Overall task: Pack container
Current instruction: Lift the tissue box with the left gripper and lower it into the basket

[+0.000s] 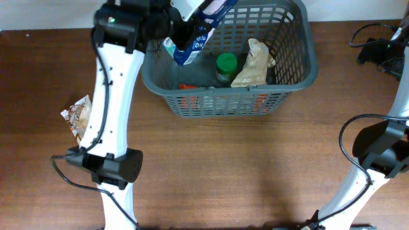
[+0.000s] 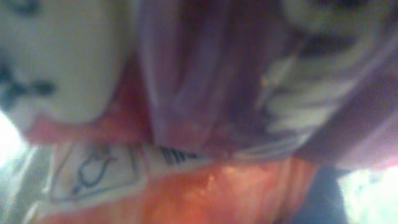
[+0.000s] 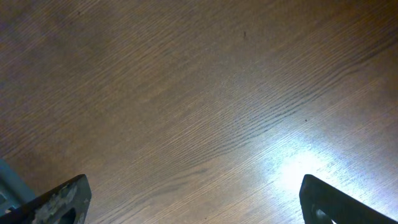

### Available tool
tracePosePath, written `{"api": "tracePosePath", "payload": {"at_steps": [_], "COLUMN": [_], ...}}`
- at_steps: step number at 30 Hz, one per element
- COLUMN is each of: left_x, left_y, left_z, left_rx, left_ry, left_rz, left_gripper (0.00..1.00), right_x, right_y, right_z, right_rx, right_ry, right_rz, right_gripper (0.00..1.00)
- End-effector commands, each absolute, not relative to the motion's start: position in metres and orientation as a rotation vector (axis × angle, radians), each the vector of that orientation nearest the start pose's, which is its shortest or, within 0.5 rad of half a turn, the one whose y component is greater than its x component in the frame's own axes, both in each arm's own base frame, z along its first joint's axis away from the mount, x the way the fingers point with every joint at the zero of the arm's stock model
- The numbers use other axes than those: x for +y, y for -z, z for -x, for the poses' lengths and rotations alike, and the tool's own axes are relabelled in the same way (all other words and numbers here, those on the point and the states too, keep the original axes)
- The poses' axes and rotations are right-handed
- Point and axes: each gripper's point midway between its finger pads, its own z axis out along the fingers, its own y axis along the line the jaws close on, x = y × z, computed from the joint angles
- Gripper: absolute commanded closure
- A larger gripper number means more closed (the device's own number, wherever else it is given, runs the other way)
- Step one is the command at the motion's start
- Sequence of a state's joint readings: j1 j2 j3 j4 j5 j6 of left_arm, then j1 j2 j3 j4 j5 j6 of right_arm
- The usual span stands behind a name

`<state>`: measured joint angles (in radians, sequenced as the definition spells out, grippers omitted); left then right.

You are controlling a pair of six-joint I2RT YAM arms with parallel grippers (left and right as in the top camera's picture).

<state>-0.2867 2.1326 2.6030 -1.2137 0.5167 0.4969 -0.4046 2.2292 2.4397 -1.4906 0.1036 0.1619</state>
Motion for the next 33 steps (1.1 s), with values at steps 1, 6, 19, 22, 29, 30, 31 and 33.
{"api": "tracePosePath", "payload": {"at_steps": [1, 6, 19, 22, 29, 30, 31, 33], "left_x": [-0.233, -0.225, -0.205, -0.204, -0.204, -0.204, -0.204, -0.204], "left_y": [-0.336, -0.310, -0.235, -0.223, -0.217, -0.217, -0.217, -0.217], "left_z": [-0.476, -0.486, -0.488, -0.487, -0.486, -0.486, -0.486, -0.486], "left_rx": [1.938, 1.993, 2.179, 2.200, 2.212, 2.212, 2.212, 2.212], "left_ry": [0.511, 0.518, 0.572, 0.581, 0.586, 0.586, 0.586, 0.585], "left_rz": [-1.131, -1.114, -1.083, -1.084, -1.085, -1.085, -1.084, -1.084], "left_gripper": [0.98, 0.98, 0.98, 0.98, 0.62, 0.61, 0.60, 0.60], "right_x": [-0.206, -0.206, -0.206, -0.206, -0.206, -0.206, -0.206, -0.206], "right_y": [-0.196, -0.196, -0.196, -0.196, -0.196, -0.196, -0.196, -0.196], "right_z": [-0.433, -0.433, -0.433, -0.433, -0.433, -0.433, -0.433, -0.433], "right_rx": [2.737, 2.737, 2.737, 2.737, 2.737, 2.737, 2.737, 2.737], "right_ry": [0.197, 0.197, 0.197, 0.197, 0.197, 0.197, 0.197, 0.197], "right_rz": [-0.839, -0.839, -0.839, -0.839, -0.839, -0.839, -0.839, -0.839], "right_gripper": [0.01, 0.01, 0.01, 0.01, 0.01, 0.01, 0.01, 0.01]}}
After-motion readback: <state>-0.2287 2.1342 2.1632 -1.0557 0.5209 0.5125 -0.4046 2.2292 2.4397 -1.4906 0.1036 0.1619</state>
